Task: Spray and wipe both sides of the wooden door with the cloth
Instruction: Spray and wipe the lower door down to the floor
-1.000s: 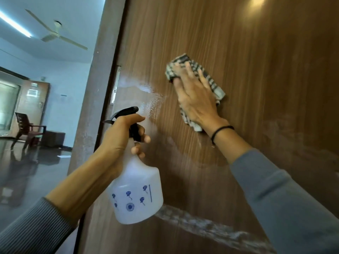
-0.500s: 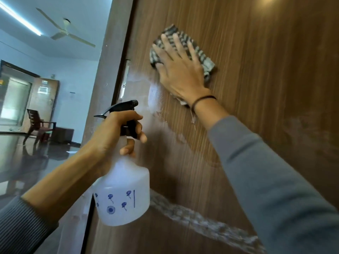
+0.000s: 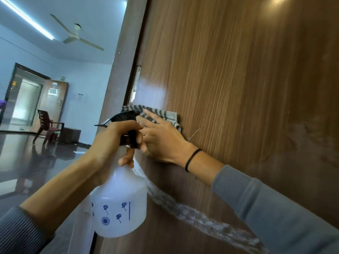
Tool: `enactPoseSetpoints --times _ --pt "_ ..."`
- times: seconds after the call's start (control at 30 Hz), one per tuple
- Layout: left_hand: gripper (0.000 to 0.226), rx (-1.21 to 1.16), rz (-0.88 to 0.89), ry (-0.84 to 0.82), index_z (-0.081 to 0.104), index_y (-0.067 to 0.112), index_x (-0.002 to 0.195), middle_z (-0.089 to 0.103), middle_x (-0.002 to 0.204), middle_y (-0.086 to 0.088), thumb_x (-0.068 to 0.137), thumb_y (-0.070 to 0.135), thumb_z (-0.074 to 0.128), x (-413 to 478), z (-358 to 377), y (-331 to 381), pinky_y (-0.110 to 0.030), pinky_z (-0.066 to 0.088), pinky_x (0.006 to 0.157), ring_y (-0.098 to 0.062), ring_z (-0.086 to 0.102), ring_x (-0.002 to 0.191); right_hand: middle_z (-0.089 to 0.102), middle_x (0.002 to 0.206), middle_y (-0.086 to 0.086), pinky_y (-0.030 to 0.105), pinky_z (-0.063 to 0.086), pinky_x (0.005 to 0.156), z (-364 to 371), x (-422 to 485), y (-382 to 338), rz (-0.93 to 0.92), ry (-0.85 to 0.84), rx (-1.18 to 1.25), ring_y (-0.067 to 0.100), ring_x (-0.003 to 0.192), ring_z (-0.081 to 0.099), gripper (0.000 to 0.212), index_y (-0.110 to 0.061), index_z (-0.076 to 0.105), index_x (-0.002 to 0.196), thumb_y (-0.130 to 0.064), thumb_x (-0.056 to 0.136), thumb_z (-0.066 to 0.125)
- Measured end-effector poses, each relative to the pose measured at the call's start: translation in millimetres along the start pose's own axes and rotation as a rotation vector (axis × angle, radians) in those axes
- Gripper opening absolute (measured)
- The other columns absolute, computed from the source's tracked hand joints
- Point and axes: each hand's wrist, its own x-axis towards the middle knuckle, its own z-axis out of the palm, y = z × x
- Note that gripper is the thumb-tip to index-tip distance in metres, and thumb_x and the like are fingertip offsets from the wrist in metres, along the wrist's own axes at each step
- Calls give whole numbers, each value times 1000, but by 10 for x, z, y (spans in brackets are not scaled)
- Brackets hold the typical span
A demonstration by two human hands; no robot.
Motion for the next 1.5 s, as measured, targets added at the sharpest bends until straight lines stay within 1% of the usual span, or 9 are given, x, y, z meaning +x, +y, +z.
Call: enactPoseSetpoints --times 0.13,0.3,0.5,0.7,0.8,0.97,1.13,1.33,1.5 --pt "37 21 -39 -18 54 5 60 65 70 -27 90 26 57 -74 -1 22 -29 37 33 -22 26 29 63 138 8 60 37 114 -36 -201 133 -74 -99 19 33 139 48 40 -16 70 119 -28 95 41" --pt "39 20 -82 -74 56 8 55 65 72 -26 89 26 58 -19 -15 4 -30 38 35 -21 27 27 18 168 -4 49 6 126 -351 -180 690 112 -311 -231 20 156 10 56 -34 22 159 -46 105 24" --pt "41 7 -55 -99 55 8 54 65 69 -23 92 24 55 21 130 16 -27 39 35 -20 27 26 17 168 -8 48 5 126 -275 345 716 495 -184 -311 20 157 9 55 -35 28 159 -43 104 26" --pt "39 15 -72 -128 54 6 56 65 68 -24 92 23 55 -35 246 -50 -24 38 37 -21 26 26 16 169 -7 52 6 126 -256 151 549 242 -288 -280 23 157 7 58 -37 25 159 -40 101 21" --pt "38 9 -52 -118 57 6 57 66 71 -27 91 24 57 -90 276 -101 -27 40 39 -22 28 27 39 160 -2 53 12 125 -160 -82 153 151 -281 -183 25 153 23 61 -29 44 151 -41 95 24" --pt "43 45 -62 -119 59 9 54 67 72 -27 93 27 56 -212 337 -128 -28 42 40 -23 30 29 74 110 10 61 46 104 -206 -527 7 -5 -67 -33 34 119 65 35 -11 76 98 -22 87 45" --pt "44 35 -92 -139 59 9 52 67 74 -26 93 25 57 -188 307 -93 -26 40 38 -20 29 26 27 165 -2 52 13 125 -481 -551 675 142 -247 -206 22 155 18 52 -35 32 155 -43 104 33" --pt "41 38 -72 -119 58 9 55 67 73 -24 92 27 57 -81 306 -39 -27 40 38 -19 30 26 21 168 -6 48 3 126 -457 -37 858 555 -127 -313 21 156 11 54 -35 31 157 -42 104 27" --pt "41 30 -73 -110 58 9 54 67 72 -24 91 27 58 -60 368 -32 -25 40 36 -20 29 26 21 168 -5 52 7 125 -372 -83 649 357 -209 -297 24 156 12 55 -37 30 157 -41 102 22"
